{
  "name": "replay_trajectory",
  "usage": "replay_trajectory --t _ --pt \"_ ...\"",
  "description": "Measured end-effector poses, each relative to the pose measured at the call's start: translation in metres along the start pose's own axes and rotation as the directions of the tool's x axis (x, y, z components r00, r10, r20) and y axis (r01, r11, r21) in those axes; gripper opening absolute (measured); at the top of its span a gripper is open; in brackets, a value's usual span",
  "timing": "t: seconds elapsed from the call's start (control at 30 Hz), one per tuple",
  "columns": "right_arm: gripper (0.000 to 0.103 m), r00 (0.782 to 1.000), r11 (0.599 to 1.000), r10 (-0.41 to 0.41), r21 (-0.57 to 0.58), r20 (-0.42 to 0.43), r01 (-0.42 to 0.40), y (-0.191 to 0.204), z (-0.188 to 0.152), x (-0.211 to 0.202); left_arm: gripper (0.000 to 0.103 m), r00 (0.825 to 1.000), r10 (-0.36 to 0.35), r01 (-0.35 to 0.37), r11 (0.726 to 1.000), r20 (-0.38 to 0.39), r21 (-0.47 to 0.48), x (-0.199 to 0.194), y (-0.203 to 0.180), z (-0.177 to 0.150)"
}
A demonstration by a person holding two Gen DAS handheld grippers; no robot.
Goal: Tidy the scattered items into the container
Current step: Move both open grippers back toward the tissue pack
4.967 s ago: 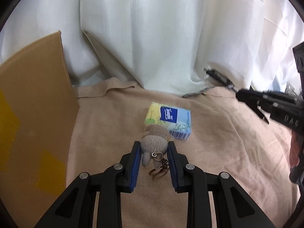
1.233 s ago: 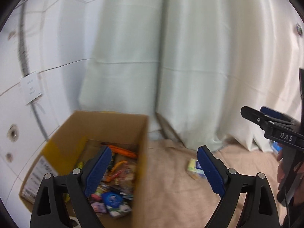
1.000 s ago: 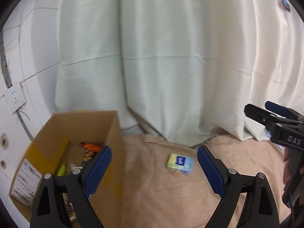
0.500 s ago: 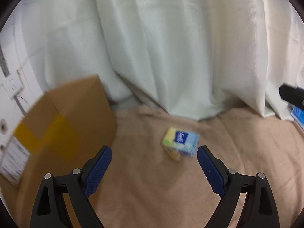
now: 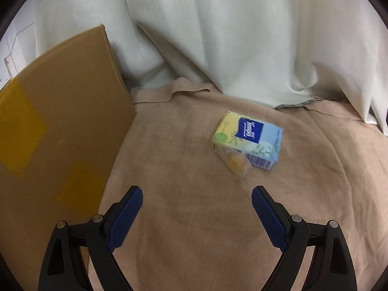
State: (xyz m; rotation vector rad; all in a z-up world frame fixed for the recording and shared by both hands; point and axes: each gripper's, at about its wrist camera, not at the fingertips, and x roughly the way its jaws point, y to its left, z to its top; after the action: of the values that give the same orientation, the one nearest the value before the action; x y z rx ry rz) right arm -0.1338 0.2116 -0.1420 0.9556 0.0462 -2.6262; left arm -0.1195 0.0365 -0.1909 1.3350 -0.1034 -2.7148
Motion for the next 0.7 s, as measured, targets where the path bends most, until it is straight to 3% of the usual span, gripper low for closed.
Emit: replay_trajectory --t 0.43,0.7 --pt "0.103 0.999 1.0 0.021 0.022 -0.025 -0.02 0.003 0.005 0.022 0.092 0.999 -0.009 0.01 0.999 -0.04 0.031 0.031 -0.01 0.018" --pt "0.103 0.998 0.999 0.027 0.019 -0.057 -0.026 0.001 0.0 0.037 0.092 0.998 -0.036 0.035 0.999 -0.046 -0.009 0.044 -0.002 0.024"
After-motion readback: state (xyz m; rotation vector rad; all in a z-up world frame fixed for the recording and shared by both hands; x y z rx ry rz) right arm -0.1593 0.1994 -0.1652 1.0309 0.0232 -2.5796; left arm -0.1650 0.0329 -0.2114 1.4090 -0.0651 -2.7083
